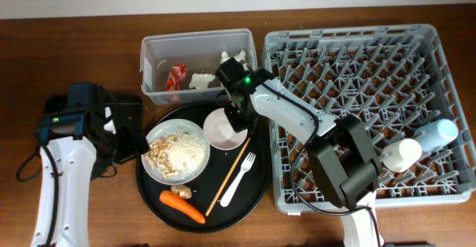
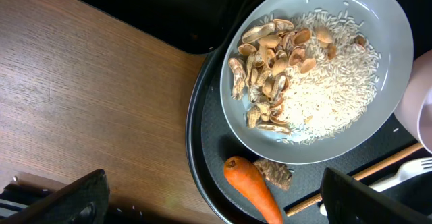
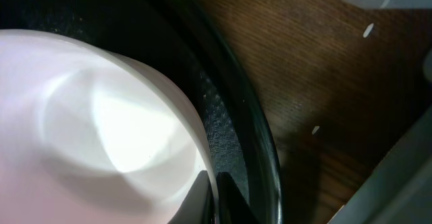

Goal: Sort waste into correct bins and load items into the dishwasher rack
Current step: 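Grasp the pink bowl with the right gripper and place it in the rack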

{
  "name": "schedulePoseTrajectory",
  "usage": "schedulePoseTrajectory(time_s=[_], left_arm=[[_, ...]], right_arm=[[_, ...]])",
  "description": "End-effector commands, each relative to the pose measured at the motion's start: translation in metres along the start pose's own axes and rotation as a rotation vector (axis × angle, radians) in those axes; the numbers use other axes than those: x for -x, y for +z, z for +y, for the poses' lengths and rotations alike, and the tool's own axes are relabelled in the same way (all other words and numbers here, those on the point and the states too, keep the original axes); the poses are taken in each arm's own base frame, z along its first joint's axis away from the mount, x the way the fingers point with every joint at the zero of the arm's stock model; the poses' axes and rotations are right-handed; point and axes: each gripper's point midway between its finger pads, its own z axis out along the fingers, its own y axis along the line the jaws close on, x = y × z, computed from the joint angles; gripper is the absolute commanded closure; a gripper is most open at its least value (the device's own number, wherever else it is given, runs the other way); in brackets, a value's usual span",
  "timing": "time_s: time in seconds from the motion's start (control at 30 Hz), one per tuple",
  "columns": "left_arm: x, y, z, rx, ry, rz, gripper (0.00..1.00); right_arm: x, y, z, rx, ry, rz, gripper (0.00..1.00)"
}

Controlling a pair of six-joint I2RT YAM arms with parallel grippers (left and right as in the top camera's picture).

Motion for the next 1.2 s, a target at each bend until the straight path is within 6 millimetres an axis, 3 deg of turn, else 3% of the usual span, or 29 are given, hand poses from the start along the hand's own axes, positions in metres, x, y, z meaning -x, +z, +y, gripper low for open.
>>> schedulePoseTrajectory(time_s=[0.0,0.13,0.23,0.33,0.4,0.43,0.47,0.53,0.6,0.73,0.8,0.87,1.03,1.17], left_arm=[[-0.002,-0.001,0.0,-0.011,-0.017,-0.003,0.01],[-0.002,-0.001,0.0,-0.012,-0.017,-0.003,0.01],[-0.002,-0.001,0.0,-0.012,-0.017,-0.004,0.01],[-0.001,-0.001,0.0,-0.013,-0.018,-0.006,0.01],[-0.001,-0.001,0.0,-0.013,-0.017,-0.007,0.01],[-0.001,-0.001,0.0,-0.013,-0.017,-0.007,0.01],[0.0,-0.001,-0.001,-0.014,-0.017,-0.01,0.01],[0.0,-0.001,-0.001,-0.014,-0.017,-0.01,0.01],[0.0,-0.001,-0.001,-0.014,-0.017,-0.01,0.01],[0.0,-0.001,-0.001,-0.015,-0.018,-0.011,0.01],[0.002,-0.001,-0.001,-0.018,-0.017,-0.02,0.01],[0.002,-0.001,-0.001,-0.018,-0.017,-0.021,0.01],[0.002,-0.001,-0.001,-0.018,-0.018,-0.019,0.01],[0.001,-0.001,-0.001,-0.017,-0.018,-0.015,0.01]], right_arm=[[-0.003,-0.012,-0.007,-0.052,0.001,-0.014,0.96],[0.003,-0.053,-0.01,-0.065,0.012,-0.098,0.96],[0.001,-0.122,-0.042,-0.234,0.035,-0.228,0.96],[-0.003,-0.212,-0.087,-0.472,0.107,-0.444,0.96],[-0.017,-0.285,-0.141,-0.731,0.248,-0.598,0.96],[-0.027,-0.31,-0.171,-0.862,0.337,-0.636,0.96],[-0.037,-0.328,-0.201,-0.987,0.408,-0.636,0.96],[-0.051,-0.344,-0.245,-1.111,0.495,-0.604,0.96],[-0.075,-0.359,-0.302,-1.194,0.681,-0.609,0.96],[-0.123,-0.361,-0.383,-1.331,0.909,-0.526,0.96],[-0.138,-0.336,-0.422,-1.385,0.97,-0.426,0.96],[-0.135,-0.313,-0.44,-1.393,0.978,-0.388,0.96],[-0.11,-0.23,-0.47,-1.385,0.898,-0.262,0.96],[-0.108,-0.199,-0.483,-1.387,0.857,-0.198,0.96]])
